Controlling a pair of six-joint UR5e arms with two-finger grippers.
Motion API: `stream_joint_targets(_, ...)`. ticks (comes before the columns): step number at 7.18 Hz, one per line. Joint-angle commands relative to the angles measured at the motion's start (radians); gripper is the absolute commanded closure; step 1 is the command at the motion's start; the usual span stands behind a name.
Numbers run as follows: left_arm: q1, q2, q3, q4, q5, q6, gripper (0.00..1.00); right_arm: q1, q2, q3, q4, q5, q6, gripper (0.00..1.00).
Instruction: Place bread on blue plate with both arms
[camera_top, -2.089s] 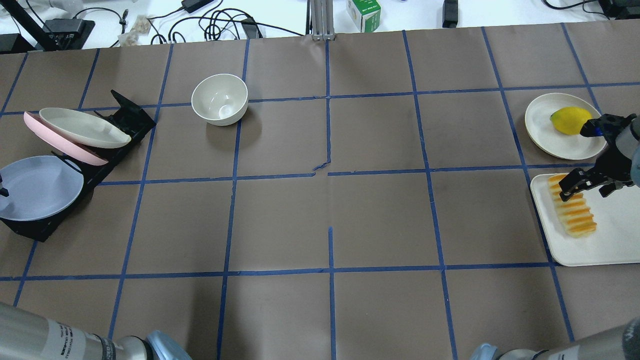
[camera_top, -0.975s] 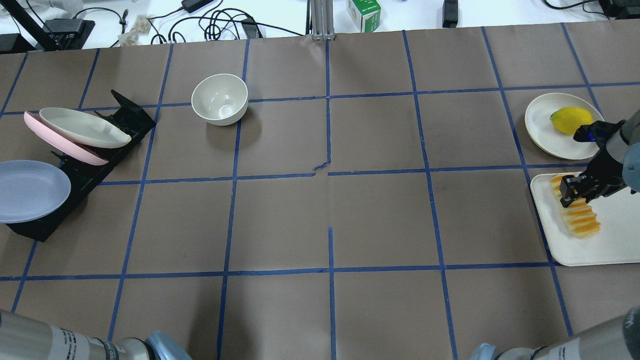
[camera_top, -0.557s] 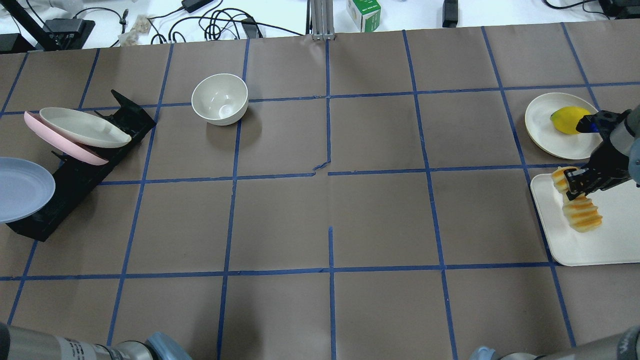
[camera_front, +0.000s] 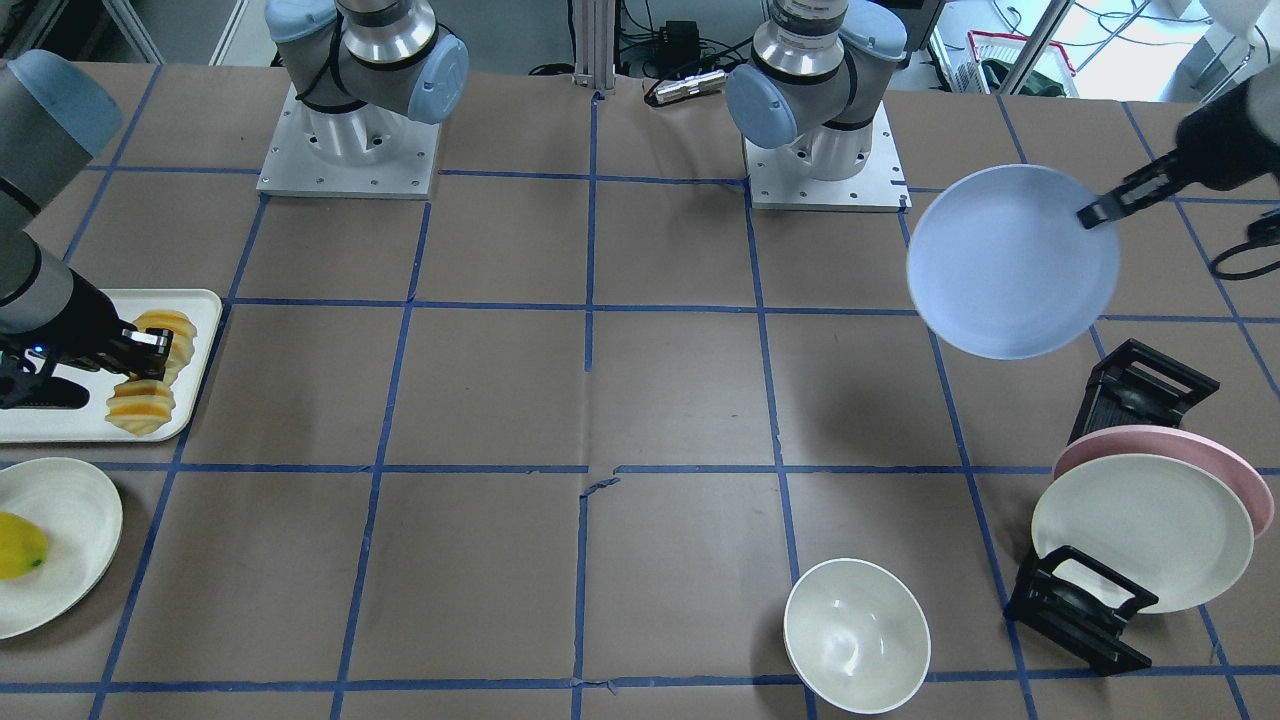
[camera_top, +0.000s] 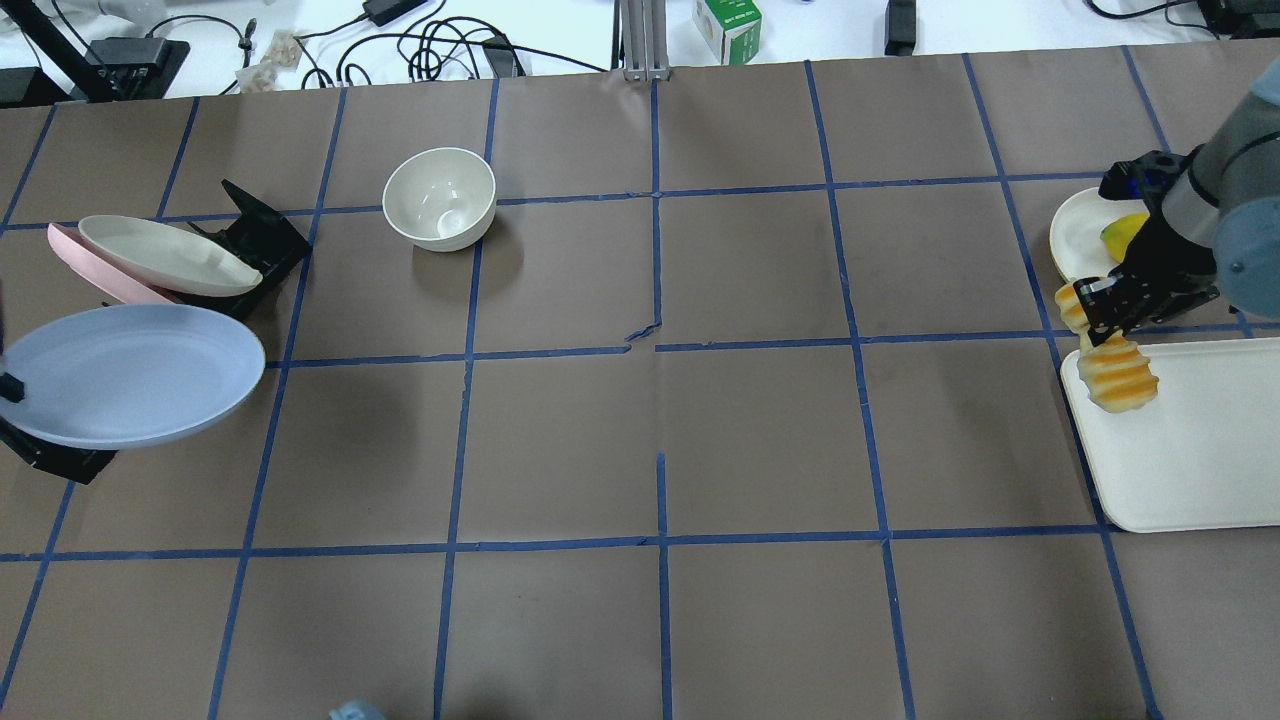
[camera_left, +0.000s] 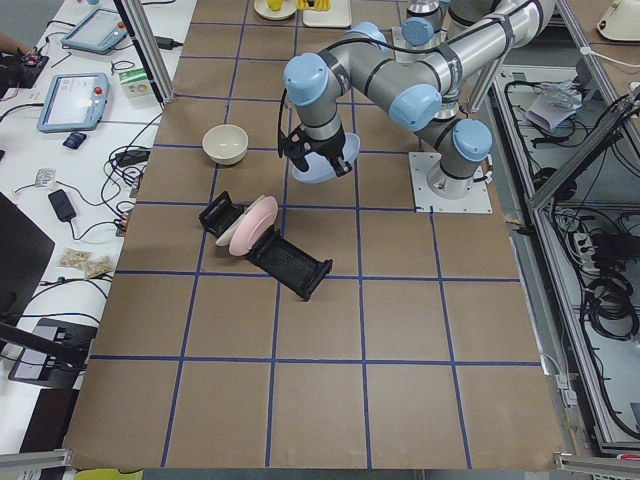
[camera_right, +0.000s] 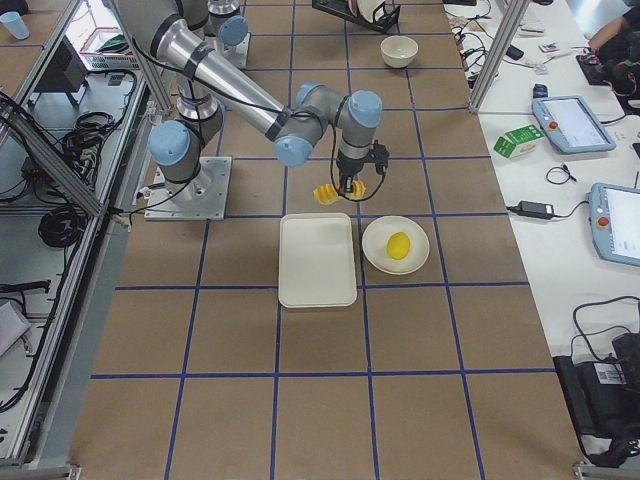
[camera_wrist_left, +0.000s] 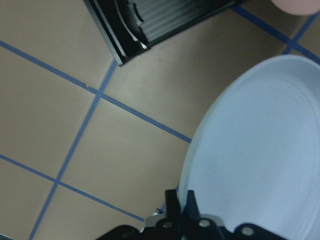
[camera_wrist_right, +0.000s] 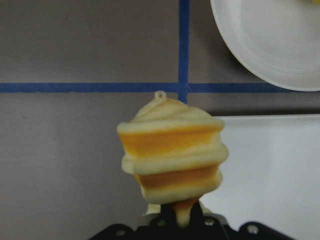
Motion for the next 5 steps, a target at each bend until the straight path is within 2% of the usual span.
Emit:
stream_joint_targets(1,-0.345,0.001,-0.098,0.171,-0.143,-0.35,1.0,0.15,-0.005,-0.068,0.087,0.024,0.181,1.0)
stream_joint_targets(3,-0.588,-0.081,-0.225,0.563,-0.217,-0.599,1.0,0.256,-0.004,-0.082,0.087,0.062,0.322,1.0)
stream_joint_targets(4,-0.652,-0.138,-0.326,0.805,-0.272,-0.605,1.0,0.273,-0.004,-0.082,0.088,0.086,0.378,1.0)
stream_joint_targets(5,-0.695,-0.181,-0.407,0.99,-0.288,-0.602,1.0,0.284,-0.004,-0.079,0.088,0.09,0.386,1.0)
